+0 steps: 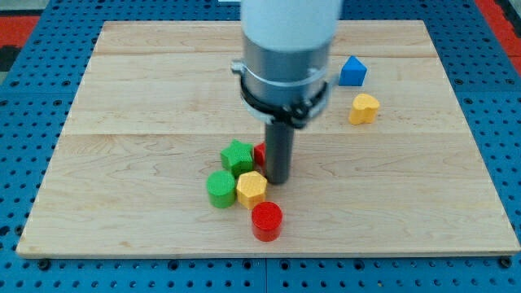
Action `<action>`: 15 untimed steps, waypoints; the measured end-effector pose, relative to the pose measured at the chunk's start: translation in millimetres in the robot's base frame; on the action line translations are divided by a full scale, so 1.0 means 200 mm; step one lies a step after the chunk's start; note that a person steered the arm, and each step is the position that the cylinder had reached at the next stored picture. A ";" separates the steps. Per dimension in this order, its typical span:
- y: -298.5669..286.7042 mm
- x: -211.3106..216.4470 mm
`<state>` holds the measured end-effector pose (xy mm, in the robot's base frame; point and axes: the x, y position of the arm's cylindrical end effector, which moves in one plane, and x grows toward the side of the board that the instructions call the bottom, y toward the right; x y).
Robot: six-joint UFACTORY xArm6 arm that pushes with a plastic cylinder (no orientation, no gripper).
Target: Move green star and the red star towards the left centre of the board respectively
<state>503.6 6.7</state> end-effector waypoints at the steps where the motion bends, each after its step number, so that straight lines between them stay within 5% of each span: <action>1: -0.14 -0.21; 3: 0.16 -0.16; 6: -0.31 0.03; 7: -0.60 -0.24; 9: -0.42 -0.48; 11: -0.96 -0.67; 12: -0.60 -0.75; 14: 0.28 -0.42; 15: 0.14 -0.42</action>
<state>419.1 35.1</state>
